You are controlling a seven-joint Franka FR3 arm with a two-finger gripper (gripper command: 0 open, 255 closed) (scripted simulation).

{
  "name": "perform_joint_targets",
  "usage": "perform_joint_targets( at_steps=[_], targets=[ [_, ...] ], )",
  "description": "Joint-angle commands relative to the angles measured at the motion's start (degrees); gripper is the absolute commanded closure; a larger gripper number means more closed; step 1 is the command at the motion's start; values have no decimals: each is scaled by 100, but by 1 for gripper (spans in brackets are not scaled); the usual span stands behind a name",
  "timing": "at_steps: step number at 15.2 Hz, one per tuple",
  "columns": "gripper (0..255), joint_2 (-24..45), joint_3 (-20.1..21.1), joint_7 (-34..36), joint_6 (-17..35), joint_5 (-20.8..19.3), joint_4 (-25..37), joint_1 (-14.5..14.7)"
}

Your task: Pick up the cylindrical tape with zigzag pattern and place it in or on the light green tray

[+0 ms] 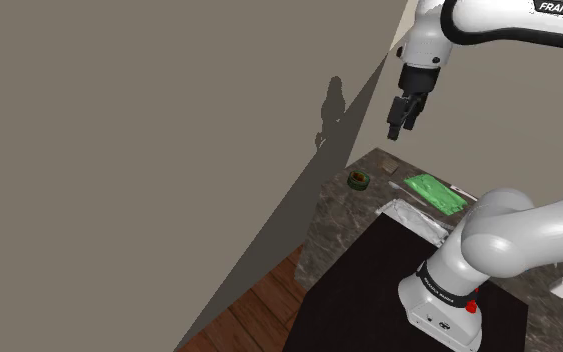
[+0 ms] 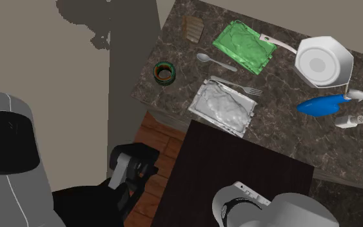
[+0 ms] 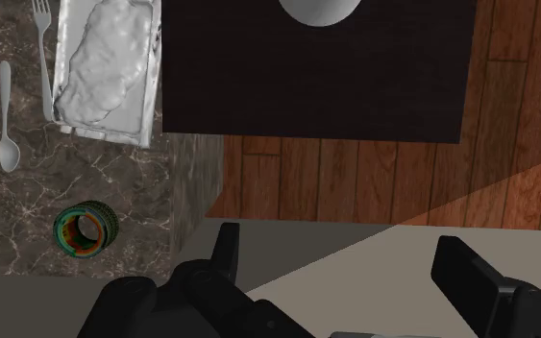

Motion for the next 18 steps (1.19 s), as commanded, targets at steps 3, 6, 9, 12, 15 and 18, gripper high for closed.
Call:
perform_joint_targets(
  at_steps=[3,6,9,12,15,18],
  targets=[
    [0,70,-168,-151,357,-129,-248,-62],
    [0,245,-428,-372,910,-317,-565,-159],
    [0,507,-696,-590,1486,-492,-815,-259],
    [0,857,-974,-805,2081,-647,-992,-347],
    [0,1295,-1257,-1028,2689,-765,-1094,-421],
    [0,1816,-1541,-1268,3300,-827,-1118,-473]
  ],
)
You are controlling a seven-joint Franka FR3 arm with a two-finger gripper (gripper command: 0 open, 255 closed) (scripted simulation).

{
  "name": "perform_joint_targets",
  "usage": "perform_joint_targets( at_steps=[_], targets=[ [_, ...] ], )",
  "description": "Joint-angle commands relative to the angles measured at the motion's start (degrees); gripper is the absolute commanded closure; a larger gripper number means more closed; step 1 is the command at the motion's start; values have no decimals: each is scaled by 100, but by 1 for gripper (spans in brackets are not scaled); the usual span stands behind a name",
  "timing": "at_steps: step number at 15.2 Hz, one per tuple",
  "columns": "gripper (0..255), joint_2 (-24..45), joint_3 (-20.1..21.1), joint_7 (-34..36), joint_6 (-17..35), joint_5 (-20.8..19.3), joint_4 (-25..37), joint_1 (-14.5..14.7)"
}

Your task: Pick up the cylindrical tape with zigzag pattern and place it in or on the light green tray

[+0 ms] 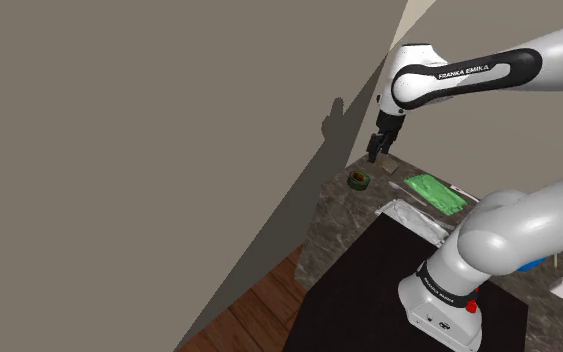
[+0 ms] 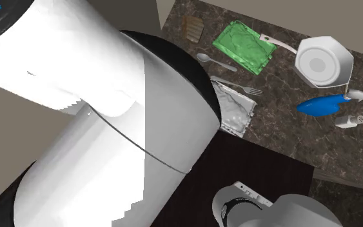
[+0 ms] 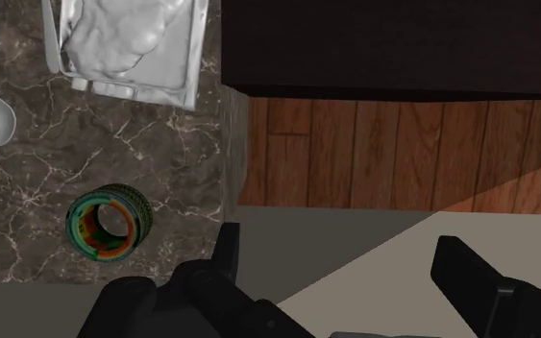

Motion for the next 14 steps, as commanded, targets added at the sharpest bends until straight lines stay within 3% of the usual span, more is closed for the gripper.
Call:
perform_joint_targets(
  at_steps=[1,8,14],
  targets=[
    [0,374,-208,-196,411,-34,23,-39],
    [0,1906,-825,-977,1749,312,325,-36],
    [0,3420,-1050,-2022,2633,1311,909,-136]
  ],
)
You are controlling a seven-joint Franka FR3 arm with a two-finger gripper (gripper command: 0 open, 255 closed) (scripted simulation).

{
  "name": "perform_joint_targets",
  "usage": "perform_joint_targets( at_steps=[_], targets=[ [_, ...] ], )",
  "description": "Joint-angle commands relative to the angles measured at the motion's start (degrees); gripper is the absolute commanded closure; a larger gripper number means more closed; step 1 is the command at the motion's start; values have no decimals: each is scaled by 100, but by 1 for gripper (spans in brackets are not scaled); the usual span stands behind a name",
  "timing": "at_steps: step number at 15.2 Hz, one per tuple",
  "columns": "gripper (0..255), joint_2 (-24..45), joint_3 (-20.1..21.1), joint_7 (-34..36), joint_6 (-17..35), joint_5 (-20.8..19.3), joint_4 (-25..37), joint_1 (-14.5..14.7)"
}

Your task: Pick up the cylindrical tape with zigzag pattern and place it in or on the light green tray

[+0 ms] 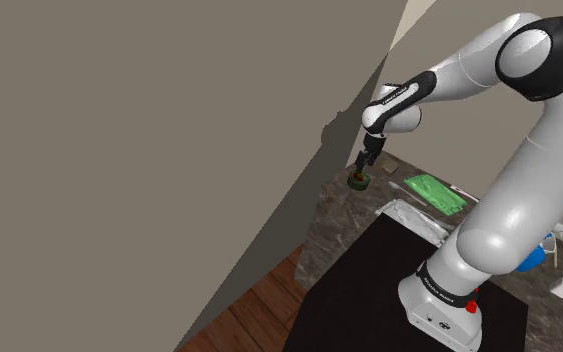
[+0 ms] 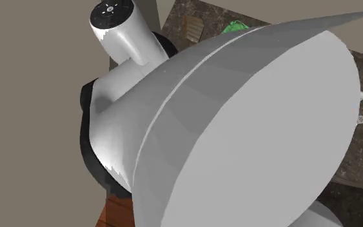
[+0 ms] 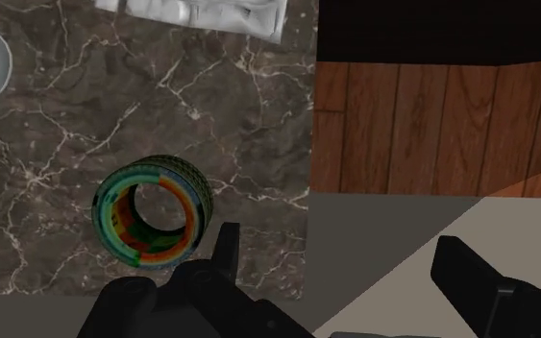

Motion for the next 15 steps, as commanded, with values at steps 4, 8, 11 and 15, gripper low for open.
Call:
perform_joint_targets(
  at_steps=[4,8,11,15],
  targets=[
    [0,1212,160,-941,483,965,649,-396],
    [0,2141,489,-1496,694,1564,1336,-875],
    [0,2757,716,-1766,773,1842,1880,-1214],
    [0,3026,852,-1856,976,1972,1946,-1322]
  ],
)
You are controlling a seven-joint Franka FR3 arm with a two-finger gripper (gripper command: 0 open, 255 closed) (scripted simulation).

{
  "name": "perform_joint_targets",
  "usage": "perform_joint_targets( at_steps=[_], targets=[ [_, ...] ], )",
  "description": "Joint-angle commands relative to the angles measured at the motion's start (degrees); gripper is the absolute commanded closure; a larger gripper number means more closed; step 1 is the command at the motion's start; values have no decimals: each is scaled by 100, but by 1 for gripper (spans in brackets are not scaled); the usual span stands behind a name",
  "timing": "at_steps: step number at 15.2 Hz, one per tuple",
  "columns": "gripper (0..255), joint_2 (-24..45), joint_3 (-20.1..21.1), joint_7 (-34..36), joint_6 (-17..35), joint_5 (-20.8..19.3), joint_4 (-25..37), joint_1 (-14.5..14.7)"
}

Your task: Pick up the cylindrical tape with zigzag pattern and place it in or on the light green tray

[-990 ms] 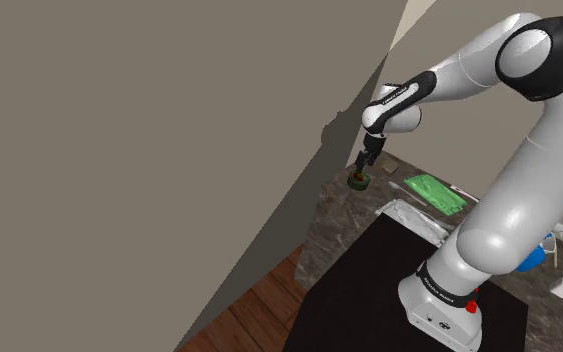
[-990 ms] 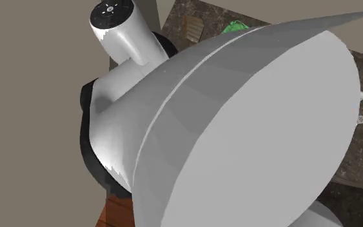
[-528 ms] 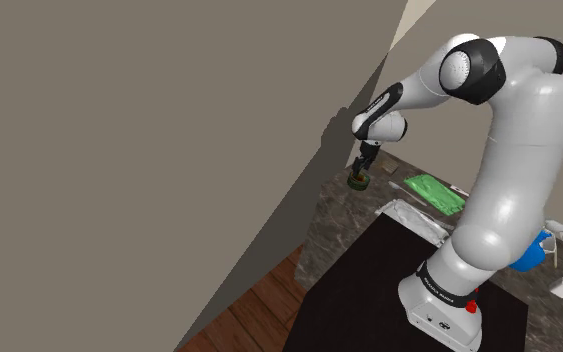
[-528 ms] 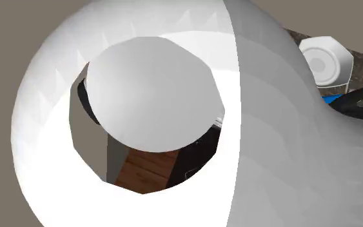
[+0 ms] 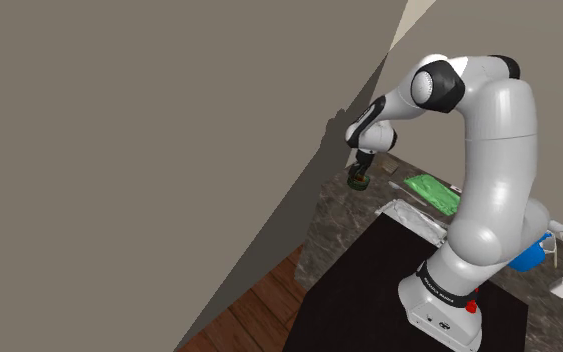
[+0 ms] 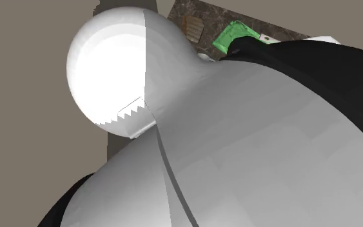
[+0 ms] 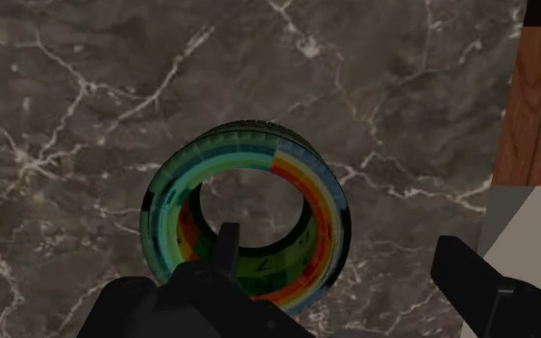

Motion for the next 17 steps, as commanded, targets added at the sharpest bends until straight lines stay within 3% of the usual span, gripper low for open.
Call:
perform_joint_targets(
  at_steps=[1,11,12,17],
  targets=[
    [0,160,72,-43,85,68,79,-59],
    [0,338,157,-97,208,146,136,-128],
    [255,338,157,-97,208,146,136,-128],
    [255,338,157,-97,208,146,136,-128]
  ],
)
